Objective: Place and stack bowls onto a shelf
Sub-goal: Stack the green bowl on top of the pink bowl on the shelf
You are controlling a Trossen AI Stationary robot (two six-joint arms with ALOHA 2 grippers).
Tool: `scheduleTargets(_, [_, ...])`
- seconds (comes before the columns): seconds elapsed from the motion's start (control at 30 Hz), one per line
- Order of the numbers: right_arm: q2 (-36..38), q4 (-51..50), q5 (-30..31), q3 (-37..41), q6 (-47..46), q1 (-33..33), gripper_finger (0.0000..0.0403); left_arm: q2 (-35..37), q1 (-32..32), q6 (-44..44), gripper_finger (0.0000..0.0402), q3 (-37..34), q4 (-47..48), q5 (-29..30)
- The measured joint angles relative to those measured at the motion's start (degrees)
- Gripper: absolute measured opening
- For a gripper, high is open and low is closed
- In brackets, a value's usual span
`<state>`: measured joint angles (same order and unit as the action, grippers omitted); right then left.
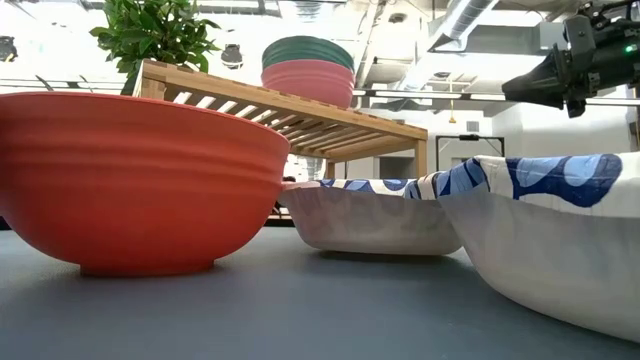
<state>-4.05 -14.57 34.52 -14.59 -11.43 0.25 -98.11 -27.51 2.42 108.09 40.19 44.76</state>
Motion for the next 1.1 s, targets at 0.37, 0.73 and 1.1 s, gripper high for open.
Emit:
scheduleTargets(0.37, [0.0,-0.48,0.0,0.0,-0.19,0.0,0.0144,12.34,4.1,-8.51,0.0206,-21.19,-29.37,-2.93])
scheduleTargets(0.73, [0.0,-0.87,0.0,0.0,-0.38,-0.02,0.0144,20.88,11.37,-7.66,0.0206,-41.45,-41.24,7.26])
scheduleTargets(1.1, [0.0,-0.83,0.0,0.0,-0.75,-0.02,0.0144,20.82,16.91,-2.78,0.0206,-47.64,-41.25,8.62])
